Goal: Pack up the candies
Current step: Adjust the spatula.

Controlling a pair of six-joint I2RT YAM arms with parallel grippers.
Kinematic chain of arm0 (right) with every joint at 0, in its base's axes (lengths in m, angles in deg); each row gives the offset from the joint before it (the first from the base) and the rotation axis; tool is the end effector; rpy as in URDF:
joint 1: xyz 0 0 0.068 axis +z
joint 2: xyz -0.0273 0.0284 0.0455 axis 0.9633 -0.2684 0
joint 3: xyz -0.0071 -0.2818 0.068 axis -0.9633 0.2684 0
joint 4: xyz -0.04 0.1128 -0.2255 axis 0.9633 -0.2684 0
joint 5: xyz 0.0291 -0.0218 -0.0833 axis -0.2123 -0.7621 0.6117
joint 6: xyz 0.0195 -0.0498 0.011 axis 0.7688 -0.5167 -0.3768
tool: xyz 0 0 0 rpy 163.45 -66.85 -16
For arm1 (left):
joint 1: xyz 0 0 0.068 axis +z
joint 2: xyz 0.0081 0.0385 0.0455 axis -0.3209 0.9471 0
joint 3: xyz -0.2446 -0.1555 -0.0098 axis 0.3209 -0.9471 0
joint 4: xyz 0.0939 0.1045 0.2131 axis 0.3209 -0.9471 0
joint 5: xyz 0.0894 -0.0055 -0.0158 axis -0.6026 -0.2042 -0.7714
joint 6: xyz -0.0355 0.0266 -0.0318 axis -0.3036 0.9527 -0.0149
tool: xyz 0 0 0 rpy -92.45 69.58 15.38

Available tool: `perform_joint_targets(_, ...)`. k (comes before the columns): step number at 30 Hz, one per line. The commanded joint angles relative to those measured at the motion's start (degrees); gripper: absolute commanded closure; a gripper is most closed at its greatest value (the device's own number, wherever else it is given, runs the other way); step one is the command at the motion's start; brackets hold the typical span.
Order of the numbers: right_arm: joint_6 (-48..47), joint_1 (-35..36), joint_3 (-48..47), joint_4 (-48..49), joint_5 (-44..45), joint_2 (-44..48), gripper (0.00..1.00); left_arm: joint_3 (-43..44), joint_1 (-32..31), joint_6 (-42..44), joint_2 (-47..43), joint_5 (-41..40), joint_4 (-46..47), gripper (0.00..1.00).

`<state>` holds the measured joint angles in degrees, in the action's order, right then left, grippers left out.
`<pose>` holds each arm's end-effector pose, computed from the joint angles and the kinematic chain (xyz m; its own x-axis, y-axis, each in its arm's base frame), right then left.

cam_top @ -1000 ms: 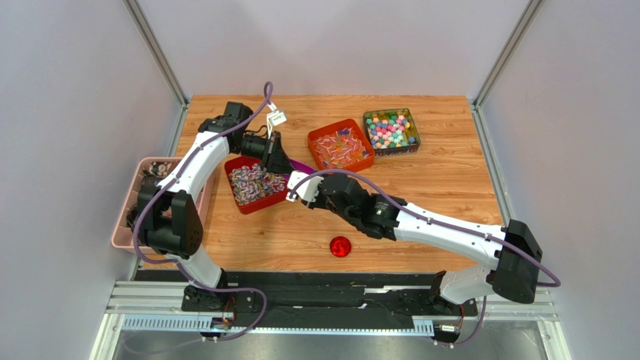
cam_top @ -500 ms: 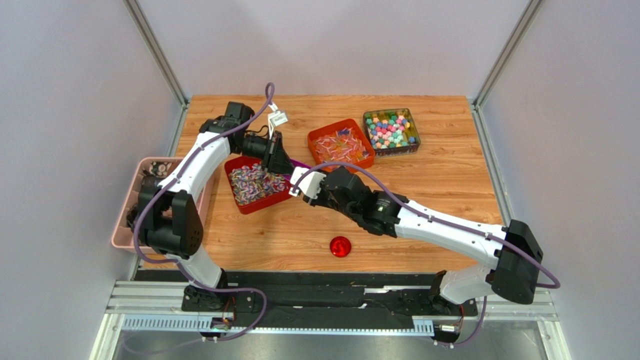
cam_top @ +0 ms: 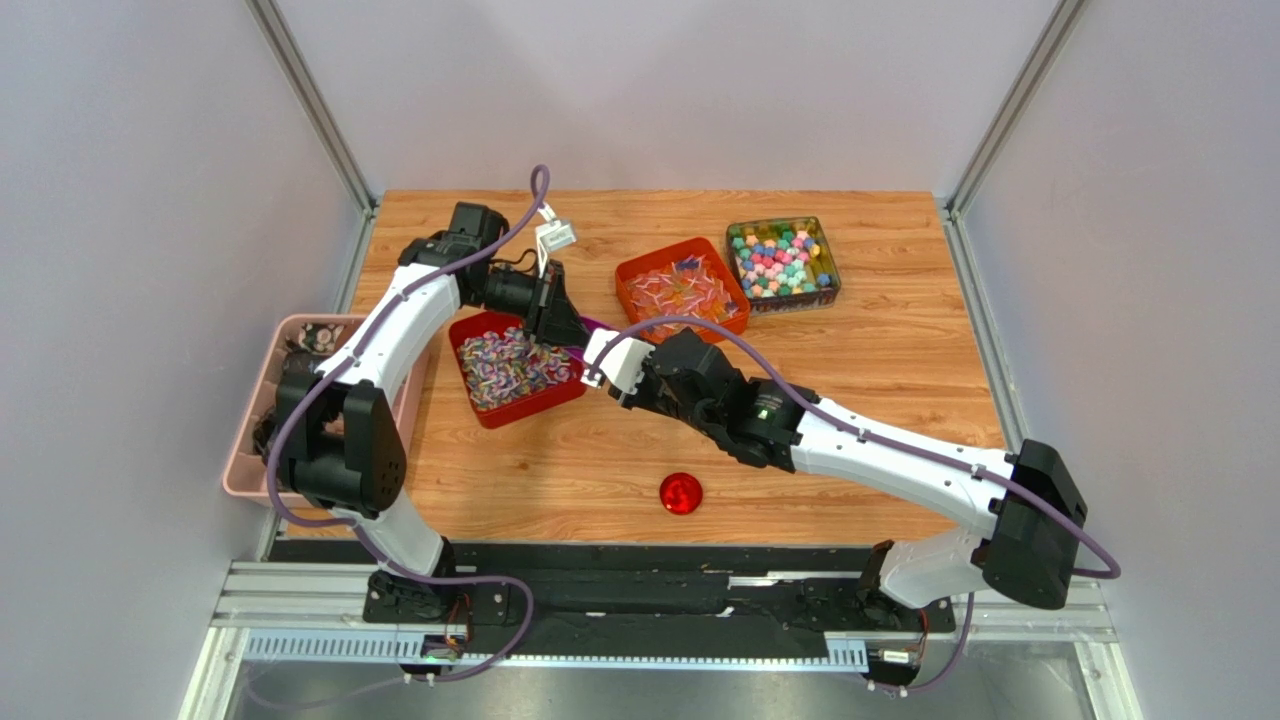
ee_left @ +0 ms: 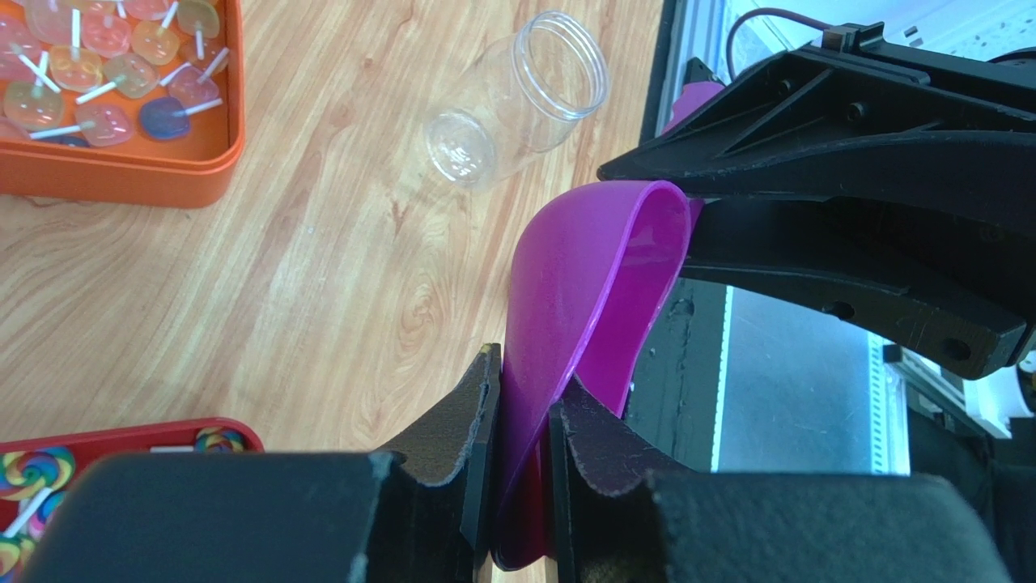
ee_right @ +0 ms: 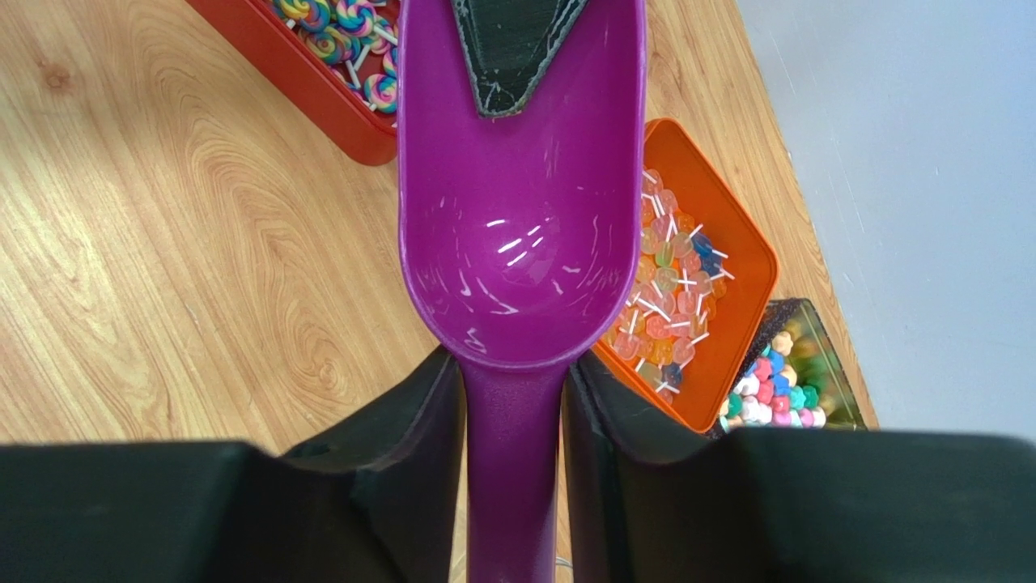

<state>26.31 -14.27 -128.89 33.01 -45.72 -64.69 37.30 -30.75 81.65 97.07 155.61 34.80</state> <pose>0.1600 0.2590 0.3243 0.1310 -0.7180 -0.6836 -0.7494 0.3797 -0.5424 0.3146 -0.1015 0.3159 -0.6461 0.2858 -0.7077 0.7628 0.2092 -0.6119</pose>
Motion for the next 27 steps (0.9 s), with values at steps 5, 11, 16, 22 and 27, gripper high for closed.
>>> perform_joint_targets(5,0.65,-0.57,-3.53,5.19,1.65,2.28,0.96,-0.15,-1.15,1.38,-0.76,-0.51,0.25,1.0)
perform_joint_targets(11,0.47,-0.48,-3.61,4.84,1.57,2.01,1.0,0.02,-1.15,1.12,-0.41,-0.69,0.25,0.99)
perform_joint_targets(16,-0.49,-0.48,-4.14,3.26,1.65,2.19,1.0,2.65,-0.89,1.9,-0.23,-1.65,-2.55,0.54)
perform_joint_targets(22,-2.25,-0.57,-4.75,0.89,2.53,1.57,1.0,8.1,2.71,4.27,-0.06,-2.88,-7.74,0.26)
perform_joint_targets(27,-2.96,-0.83,-7.56,-2.89,2.01,-0.97,1.0,9.43,6.05,3.76,0.82,-6.65,-7.58,0.04)
